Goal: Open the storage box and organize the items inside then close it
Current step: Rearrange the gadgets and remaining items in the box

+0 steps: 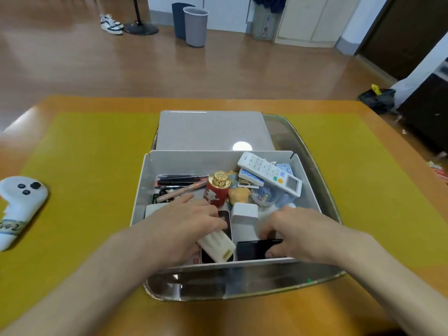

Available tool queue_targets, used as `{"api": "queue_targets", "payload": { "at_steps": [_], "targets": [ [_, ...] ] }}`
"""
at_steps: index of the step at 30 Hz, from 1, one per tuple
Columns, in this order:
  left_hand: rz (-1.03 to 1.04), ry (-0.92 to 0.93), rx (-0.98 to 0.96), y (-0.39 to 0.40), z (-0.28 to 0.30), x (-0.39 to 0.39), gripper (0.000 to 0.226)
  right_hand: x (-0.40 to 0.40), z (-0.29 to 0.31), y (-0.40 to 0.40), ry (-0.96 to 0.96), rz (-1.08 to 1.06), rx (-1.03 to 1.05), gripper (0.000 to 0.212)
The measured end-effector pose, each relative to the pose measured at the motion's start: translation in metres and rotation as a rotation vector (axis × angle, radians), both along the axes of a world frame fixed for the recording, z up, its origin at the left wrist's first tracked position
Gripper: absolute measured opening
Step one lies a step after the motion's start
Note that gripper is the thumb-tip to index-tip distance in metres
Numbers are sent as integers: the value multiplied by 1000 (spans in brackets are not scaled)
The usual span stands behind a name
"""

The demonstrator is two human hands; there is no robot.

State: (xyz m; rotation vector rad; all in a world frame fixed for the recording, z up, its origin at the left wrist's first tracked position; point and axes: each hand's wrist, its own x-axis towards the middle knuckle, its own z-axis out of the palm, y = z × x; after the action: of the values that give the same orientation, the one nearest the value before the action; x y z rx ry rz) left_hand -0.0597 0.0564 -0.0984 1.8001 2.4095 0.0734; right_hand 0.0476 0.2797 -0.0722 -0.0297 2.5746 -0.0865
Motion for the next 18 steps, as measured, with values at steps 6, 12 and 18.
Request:
{"api": "queue_targets", "payload": {
  "at_steps": [6, 12, 18],
  "targets": [
    [25, -19, 58, 1, 8, -2, 37, 3, -7, 7, 105, -2, -56, 21],
    [188, 43, 1, -31, 32, -17, 35, 0, 18, 38, 310, -321, -379, 24],
    [132, -55, -184, -42, 35, -11, 51, -28, 19, 9, 341, -443, -821, 14]
  ]
}}
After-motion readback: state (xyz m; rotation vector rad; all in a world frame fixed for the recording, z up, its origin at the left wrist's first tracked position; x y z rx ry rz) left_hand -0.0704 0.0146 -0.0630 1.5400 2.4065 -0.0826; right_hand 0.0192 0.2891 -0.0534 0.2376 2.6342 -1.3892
